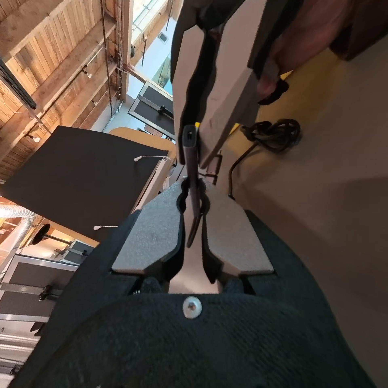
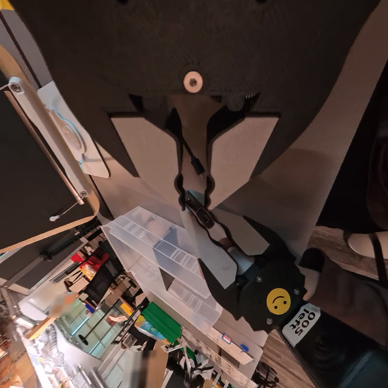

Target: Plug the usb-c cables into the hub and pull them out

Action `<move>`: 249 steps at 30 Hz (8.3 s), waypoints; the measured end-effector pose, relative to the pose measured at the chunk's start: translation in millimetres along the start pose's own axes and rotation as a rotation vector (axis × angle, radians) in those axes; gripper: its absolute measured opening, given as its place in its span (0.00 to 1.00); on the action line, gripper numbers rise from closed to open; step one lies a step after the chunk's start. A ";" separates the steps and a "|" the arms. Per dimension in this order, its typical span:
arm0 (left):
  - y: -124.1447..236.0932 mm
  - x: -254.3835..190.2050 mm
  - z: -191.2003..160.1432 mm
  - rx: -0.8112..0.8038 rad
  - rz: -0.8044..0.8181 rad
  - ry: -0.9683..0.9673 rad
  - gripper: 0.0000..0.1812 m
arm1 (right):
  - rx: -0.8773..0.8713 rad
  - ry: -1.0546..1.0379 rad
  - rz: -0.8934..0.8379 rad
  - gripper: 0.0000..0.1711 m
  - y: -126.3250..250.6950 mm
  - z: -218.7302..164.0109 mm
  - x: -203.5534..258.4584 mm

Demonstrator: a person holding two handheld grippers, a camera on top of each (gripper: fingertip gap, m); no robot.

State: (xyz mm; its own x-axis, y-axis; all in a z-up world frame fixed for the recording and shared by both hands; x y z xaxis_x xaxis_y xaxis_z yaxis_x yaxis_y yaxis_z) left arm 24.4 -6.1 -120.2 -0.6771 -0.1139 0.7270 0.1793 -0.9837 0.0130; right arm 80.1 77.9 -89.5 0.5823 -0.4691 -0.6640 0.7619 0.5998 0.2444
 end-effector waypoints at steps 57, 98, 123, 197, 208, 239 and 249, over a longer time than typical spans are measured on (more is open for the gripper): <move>0.3 29.7 -22.4 0.149 0.219 0.061 0.04 | 0.416 -0.136 0.069 0.23 -17.4 -54.4 2.0; 2.3 35.3 -31.6 0.173 0.210 0.161 0.03 | 0.389 0.255 -0.229 0.01 -9.2 -27.1 -23.6; 3.0 24.1 -17.8 0.075 0.117 0.130 0.04 | 0.757 0.953 -0.537 0.01 -34.2 -3.0 4.9; -0.7 14.5 -16.2 0.114 0.130 -0.010 0.04 | 0.715 1.025 -0.314 0.01 -15.3 0.4 14.1; -1.2 12.8 -17.4 0.138 0.125 -0.030 0.04 | 0.696 1.056 -0.286 0.01 -15.1 4.5 19.0; -5.7 0.4 -15.6 0.189 0.116 -0.120 0.04 | 0.819 1.064 -0.267 0.01 -21.3 -1.7 18.3; -3.9 -1.5 -10.6 0.108 0.102 -0.069 0.04 | 0.819 1.016 -0.269 0.01 -16.6 -8.3 12.6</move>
State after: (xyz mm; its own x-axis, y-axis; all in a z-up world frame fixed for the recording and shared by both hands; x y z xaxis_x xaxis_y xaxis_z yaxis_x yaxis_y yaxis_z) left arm 17.1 -3.5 -128.7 -0.6015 -0.1986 0.7738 0.3229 -0.9464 0.0081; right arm 72.4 67.4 -107.8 0.1921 0.3924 -0.8995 0.9770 -0.1631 0.1375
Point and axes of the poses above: each gripper's, where its closed fingertips meet, y back along the fingers, z out of its top, x = y × z across the jaws, the point moved 7 cm from there along y, back along the fingers, and after that the axes turned 9 degrees about y, right-handed, at the moved point
